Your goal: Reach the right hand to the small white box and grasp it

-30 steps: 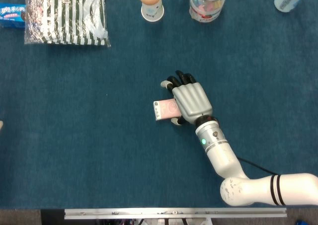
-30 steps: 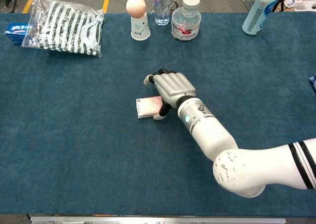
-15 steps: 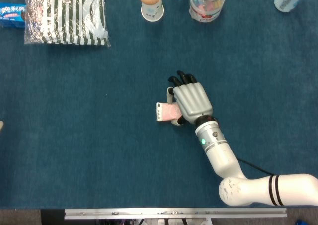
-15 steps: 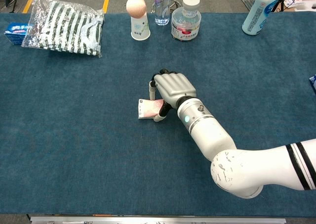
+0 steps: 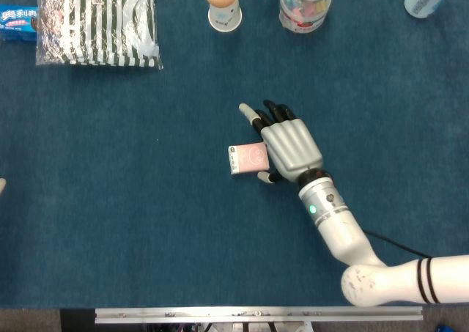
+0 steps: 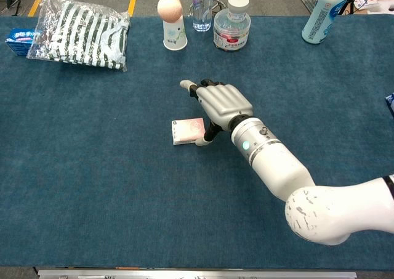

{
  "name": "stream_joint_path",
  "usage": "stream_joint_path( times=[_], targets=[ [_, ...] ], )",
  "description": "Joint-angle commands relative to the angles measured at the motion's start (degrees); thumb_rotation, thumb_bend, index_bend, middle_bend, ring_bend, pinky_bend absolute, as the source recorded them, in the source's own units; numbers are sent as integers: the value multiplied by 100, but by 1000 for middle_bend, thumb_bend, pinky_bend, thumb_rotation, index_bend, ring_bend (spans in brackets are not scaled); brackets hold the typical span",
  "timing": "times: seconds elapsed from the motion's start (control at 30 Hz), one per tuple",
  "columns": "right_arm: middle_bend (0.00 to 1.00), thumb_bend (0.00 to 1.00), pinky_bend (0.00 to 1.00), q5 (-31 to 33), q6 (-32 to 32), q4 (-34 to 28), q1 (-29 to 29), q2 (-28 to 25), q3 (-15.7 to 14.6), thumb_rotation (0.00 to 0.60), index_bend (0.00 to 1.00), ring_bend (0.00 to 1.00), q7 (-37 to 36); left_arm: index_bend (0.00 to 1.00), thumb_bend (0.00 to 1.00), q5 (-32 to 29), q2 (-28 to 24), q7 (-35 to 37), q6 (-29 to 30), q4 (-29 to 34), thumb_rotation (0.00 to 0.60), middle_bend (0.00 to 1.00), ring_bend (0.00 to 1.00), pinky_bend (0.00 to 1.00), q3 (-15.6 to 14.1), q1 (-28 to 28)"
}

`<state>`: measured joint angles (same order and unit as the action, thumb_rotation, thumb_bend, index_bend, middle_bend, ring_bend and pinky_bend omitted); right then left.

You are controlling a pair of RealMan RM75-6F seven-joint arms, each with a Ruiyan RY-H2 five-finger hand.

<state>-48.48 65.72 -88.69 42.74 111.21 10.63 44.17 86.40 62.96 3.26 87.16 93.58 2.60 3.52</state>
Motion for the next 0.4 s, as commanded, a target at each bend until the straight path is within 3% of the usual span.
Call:
stream_joint_path(
  times=[0.03,0.4],
  targets=[
    [205,0,117,-216,97,-281,-98,-257,-150,600,22,21,-28,556,142,-3,10,-7,-11,-12,600,285,152,413,2,8],
    [204,0,117,-392,132,-612,-189,-587,-221,600,22,21,-119,556,142,-84,52,-54,-52,-51,600,285,152,413,37,32]
  ],
)
